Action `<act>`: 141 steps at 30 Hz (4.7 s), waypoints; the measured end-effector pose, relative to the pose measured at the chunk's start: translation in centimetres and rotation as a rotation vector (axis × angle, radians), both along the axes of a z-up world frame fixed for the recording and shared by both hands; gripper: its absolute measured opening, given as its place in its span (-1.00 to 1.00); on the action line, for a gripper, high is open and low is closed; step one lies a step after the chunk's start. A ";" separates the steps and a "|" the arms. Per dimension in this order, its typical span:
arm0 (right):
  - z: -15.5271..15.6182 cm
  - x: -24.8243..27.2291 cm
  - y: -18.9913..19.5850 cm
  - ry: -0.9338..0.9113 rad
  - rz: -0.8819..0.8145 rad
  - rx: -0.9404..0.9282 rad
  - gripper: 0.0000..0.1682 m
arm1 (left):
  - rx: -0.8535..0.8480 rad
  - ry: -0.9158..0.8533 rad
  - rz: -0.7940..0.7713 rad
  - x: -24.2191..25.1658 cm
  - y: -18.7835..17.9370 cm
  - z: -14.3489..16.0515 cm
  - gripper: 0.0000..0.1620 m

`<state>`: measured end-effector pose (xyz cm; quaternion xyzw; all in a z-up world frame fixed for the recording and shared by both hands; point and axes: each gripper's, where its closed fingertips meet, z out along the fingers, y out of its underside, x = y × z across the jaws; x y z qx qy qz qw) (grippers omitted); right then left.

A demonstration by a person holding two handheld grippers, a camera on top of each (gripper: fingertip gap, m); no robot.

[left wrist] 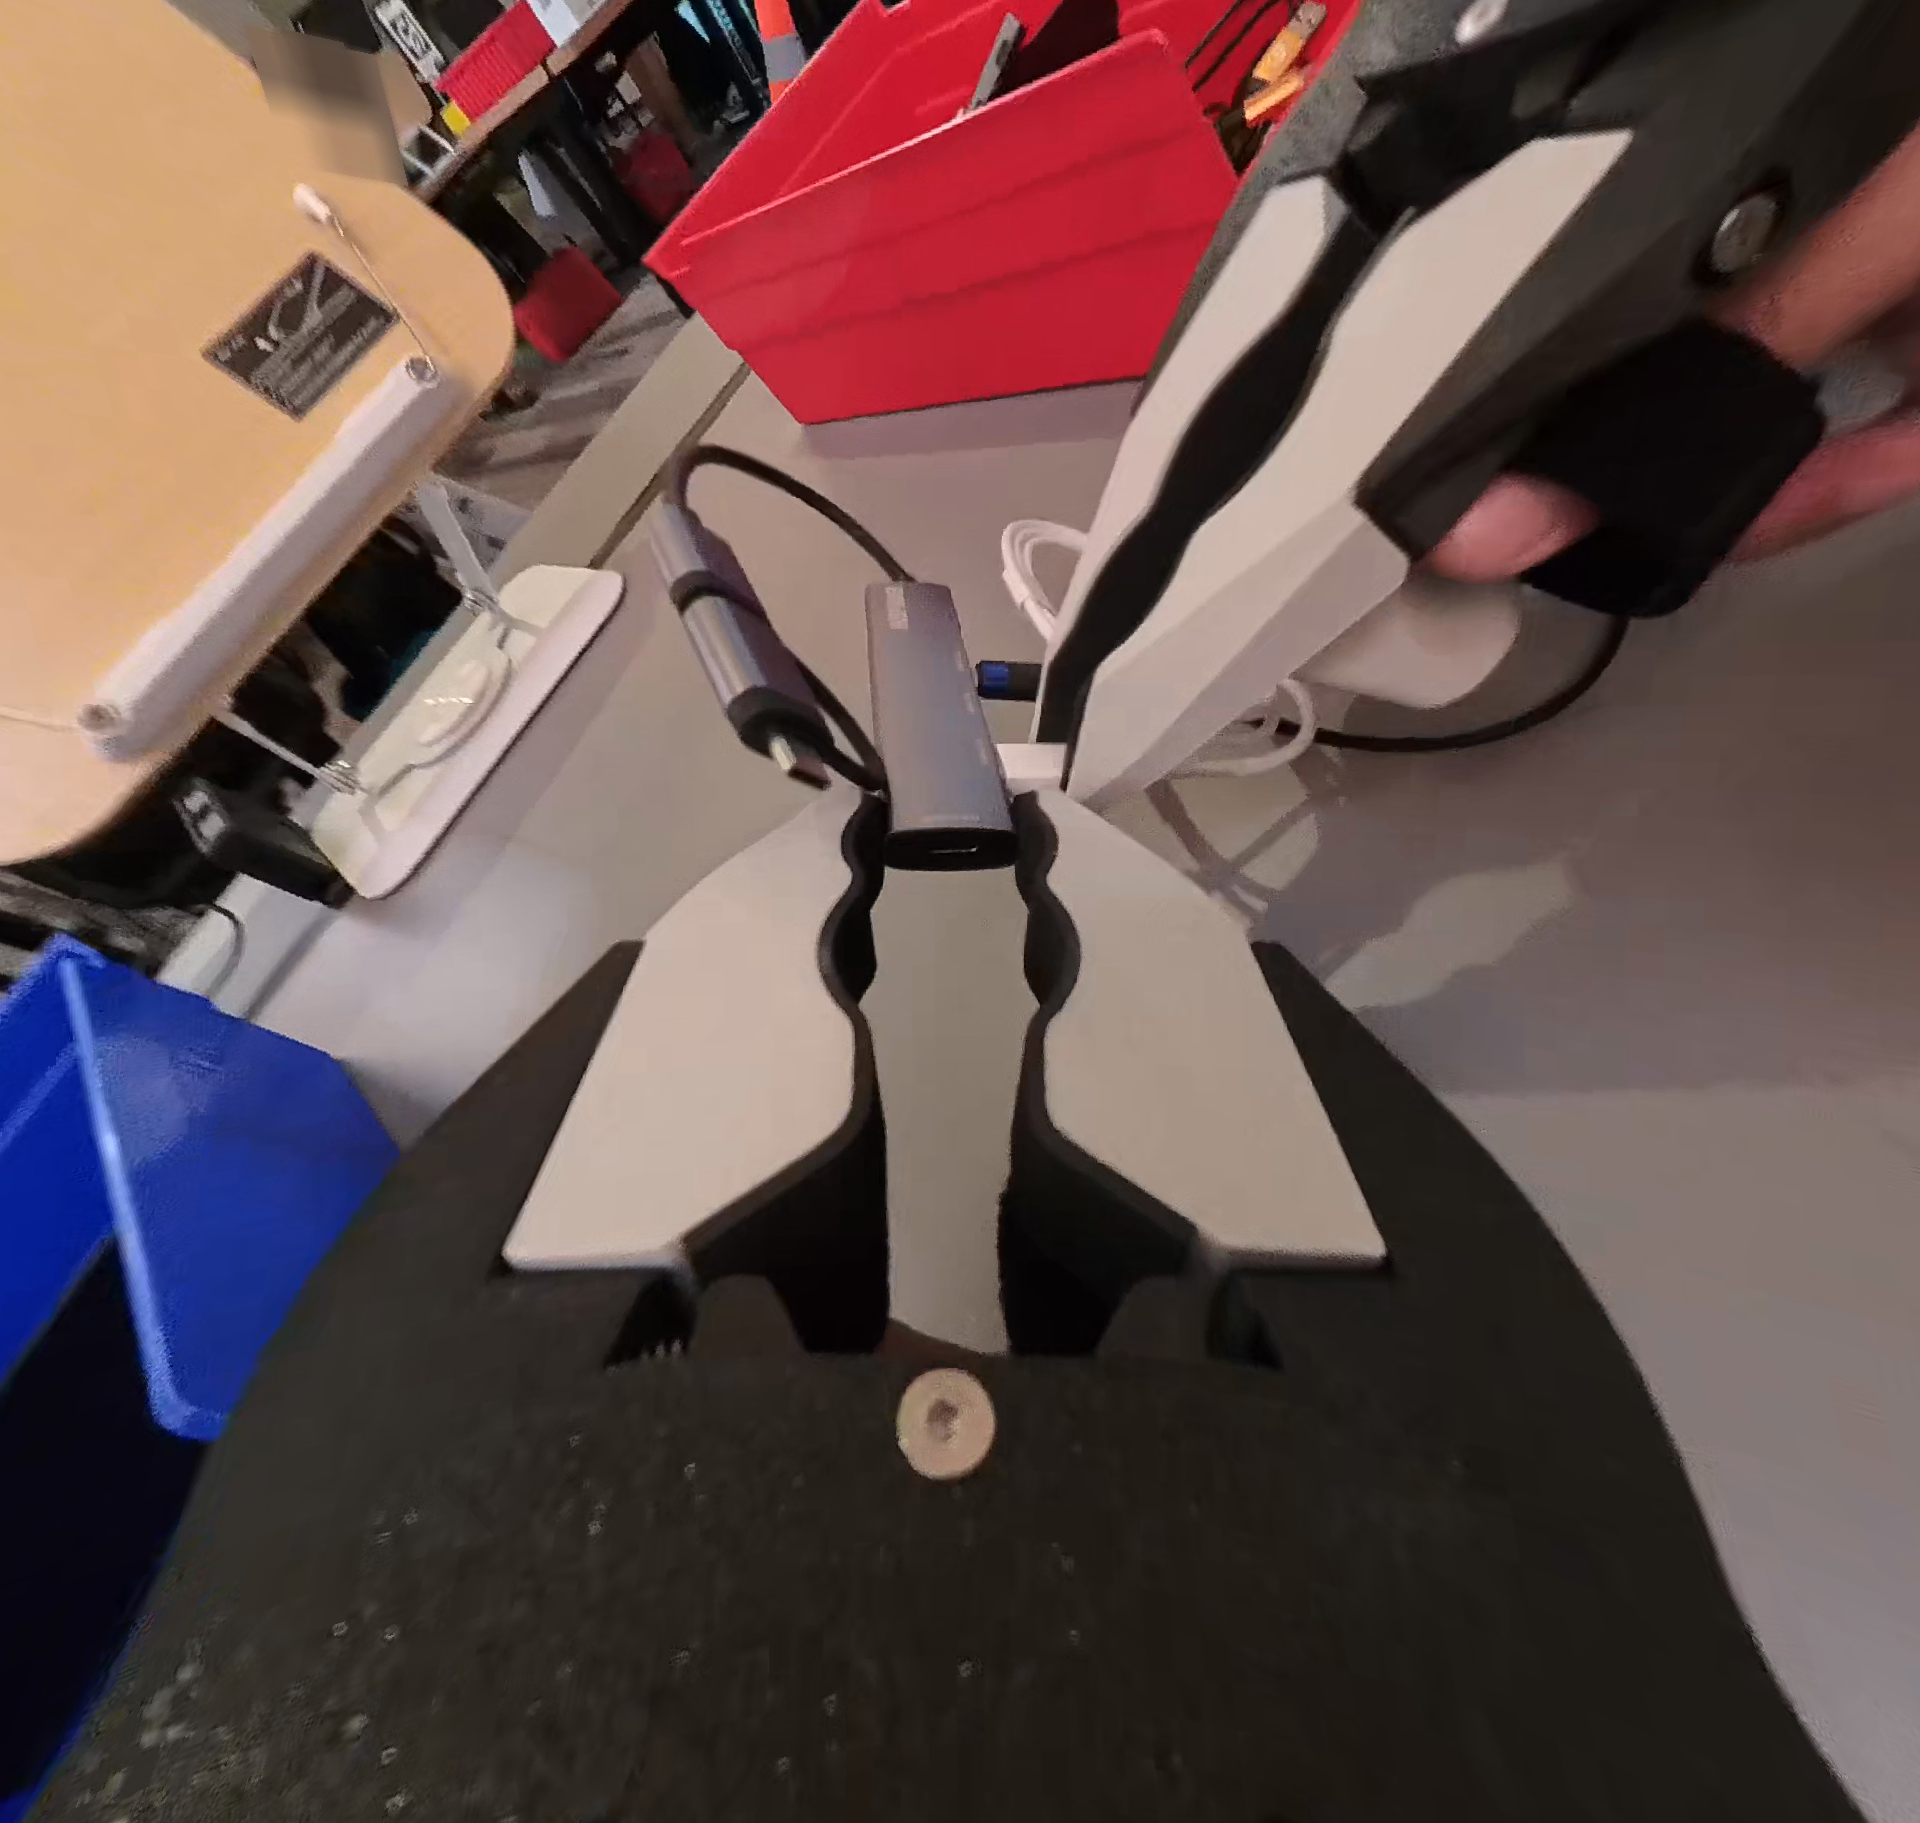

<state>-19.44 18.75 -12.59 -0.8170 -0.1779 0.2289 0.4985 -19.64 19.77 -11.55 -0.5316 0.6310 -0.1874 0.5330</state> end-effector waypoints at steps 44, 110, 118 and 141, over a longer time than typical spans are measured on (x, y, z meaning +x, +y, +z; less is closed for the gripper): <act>-4.3 -0.1 -3.5 -0.134 0.102 -0.253 -0.87 | -0.024 -0.060 0.368 -1.7 6.1 1.8 -0.70; 3.8 33.0 0.0 -0.250 -0.855 -0.074 -0.51 | -0.151 -0.102 0.243 -2.0 4.8 0.4 -0.70; 8.1 8.3 1.1 0.094 -0.294 0.237 -0.59 | -0.310 -0.263 0.230 -2.0 4.4 2.3 -0.70; 0.0 3.7 3.9 -0.276 -0.258 0.091 -0.89 | -0.357 -0.133 0.157 -0.3 2.1 -1.2 -0.70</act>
